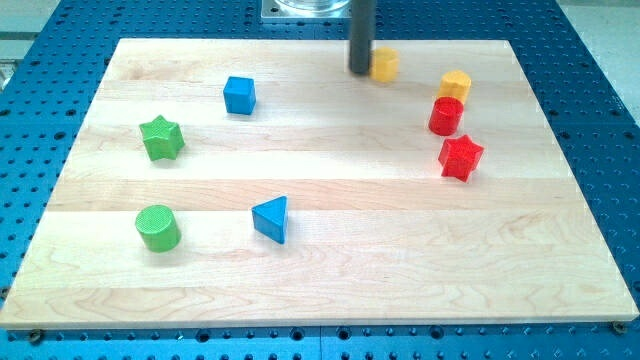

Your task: Place the arm at the right side of the yellow heart

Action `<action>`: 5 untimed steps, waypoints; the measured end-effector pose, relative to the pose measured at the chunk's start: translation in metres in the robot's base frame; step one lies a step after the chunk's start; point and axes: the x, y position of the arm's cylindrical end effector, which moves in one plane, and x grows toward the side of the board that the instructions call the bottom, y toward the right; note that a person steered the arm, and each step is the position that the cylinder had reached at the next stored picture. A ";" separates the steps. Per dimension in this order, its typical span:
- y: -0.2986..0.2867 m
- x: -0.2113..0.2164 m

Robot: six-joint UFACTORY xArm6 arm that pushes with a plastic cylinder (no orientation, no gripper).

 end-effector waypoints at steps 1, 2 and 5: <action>0.038 0.000; 0.073 0.000; 0.196 -0.030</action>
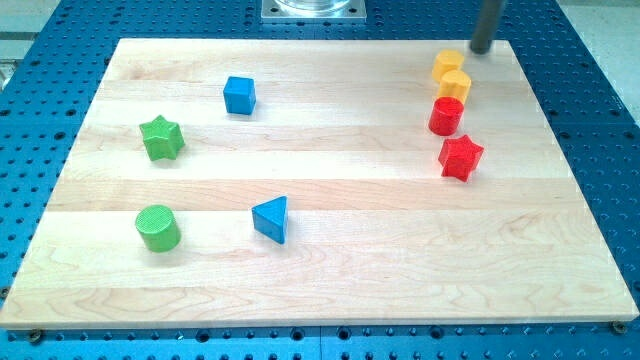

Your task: Place the arm at the right side of the yellow heart

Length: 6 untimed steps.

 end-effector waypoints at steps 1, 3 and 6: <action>0.000 0.060; -0.012 0.091; -0.030 0.091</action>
